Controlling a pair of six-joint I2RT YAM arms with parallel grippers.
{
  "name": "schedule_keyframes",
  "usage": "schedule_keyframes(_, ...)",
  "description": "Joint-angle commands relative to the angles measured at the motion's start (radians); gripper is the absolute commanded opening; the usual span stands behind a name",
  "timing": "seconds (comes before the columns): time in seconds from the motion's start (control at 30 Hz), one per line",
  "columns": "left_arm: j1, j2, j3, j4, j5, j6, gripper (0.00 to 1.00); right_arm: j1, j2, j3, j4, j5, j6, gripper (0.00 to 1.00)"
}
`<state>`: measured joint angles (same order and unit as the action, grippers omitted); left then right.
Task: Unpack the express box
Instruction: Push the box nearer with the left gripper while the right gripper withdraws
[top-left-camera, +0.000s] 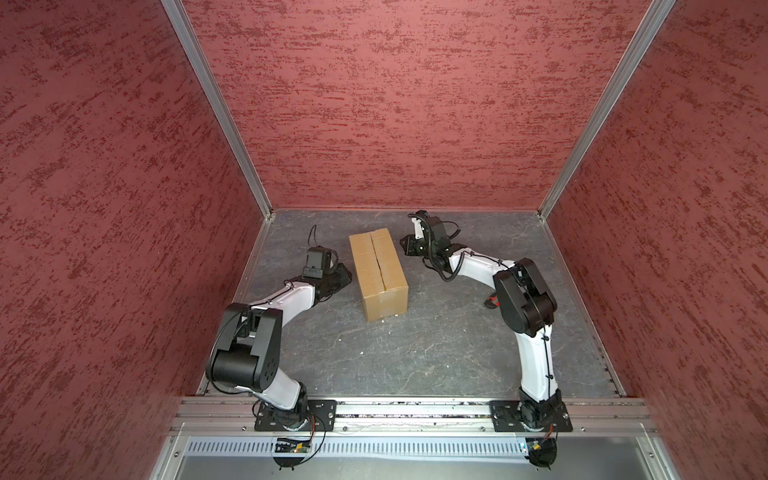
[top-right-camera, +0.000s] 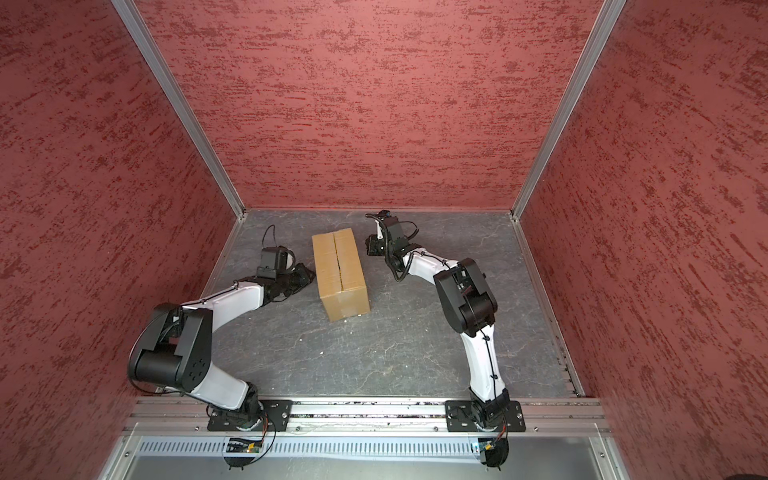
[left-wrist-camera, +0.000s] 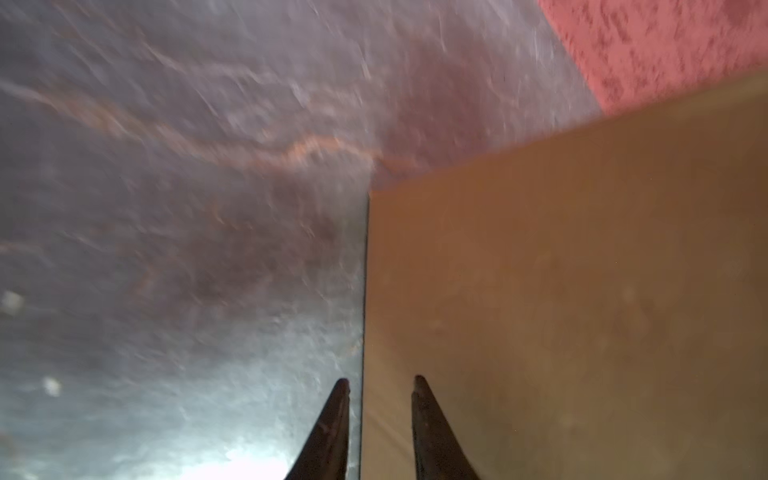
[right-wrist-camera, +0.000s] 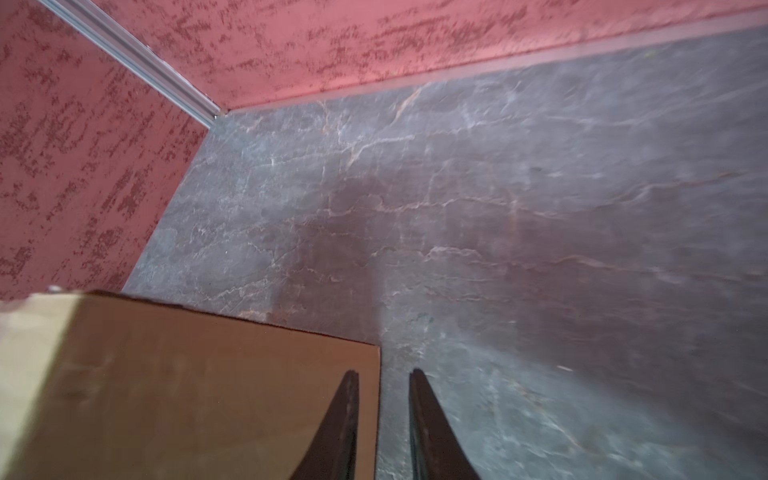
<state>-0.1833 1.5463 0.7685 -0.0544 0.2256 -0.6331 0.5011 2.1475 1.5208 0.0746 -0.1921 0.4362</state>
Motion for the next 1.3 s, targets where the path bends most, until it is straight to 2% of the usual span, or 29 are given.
schedule_keyframes(0.0, -0.056, -0.04, -0.054, 0.024, -0.03, -0.038, 0.27, 0.004, 0.009, 0.034, 0.005, -0.065, -0.006, 0.24)
schedule_keyframes(0.27, -0.192, -0.12, -0.142, 0.03, -0.107, -0.109, 0.26, 0.022, -0.023, -0.026, 0.053, -0.124, 0.002, 0.24)
schedule_keyframes(0.5, -0.299, -0.176, -0.16, 0.001, -0.167, -0.147, 0.26, 0.061, -0.145, -0.231, 0.156, -0.109, 0.055, 0.24)
schedule_keyframes(0.87, -0.505, -0.376, -0.241, -0.152, -0.342, -0.23, 0.26, 0.14, -0.406, -0.671, 0.321, 0.008, 0.173, 0.25)
schedule_keyframes(1.07, -0.609, -0.492, -0.282, -0.256, -0.419, -0.293, 0.26, 0.143, -0.533, -0.795, 0.305, 0.096, 0.194, 0.28)
schedule_keyframes(1.27, -0.621, -0.55, -0.309, -0.305, -0.432, -0.31, 0.26, 0.143, -0.647, -0.814, 0.155, 0.237, 0.178, 0.4)
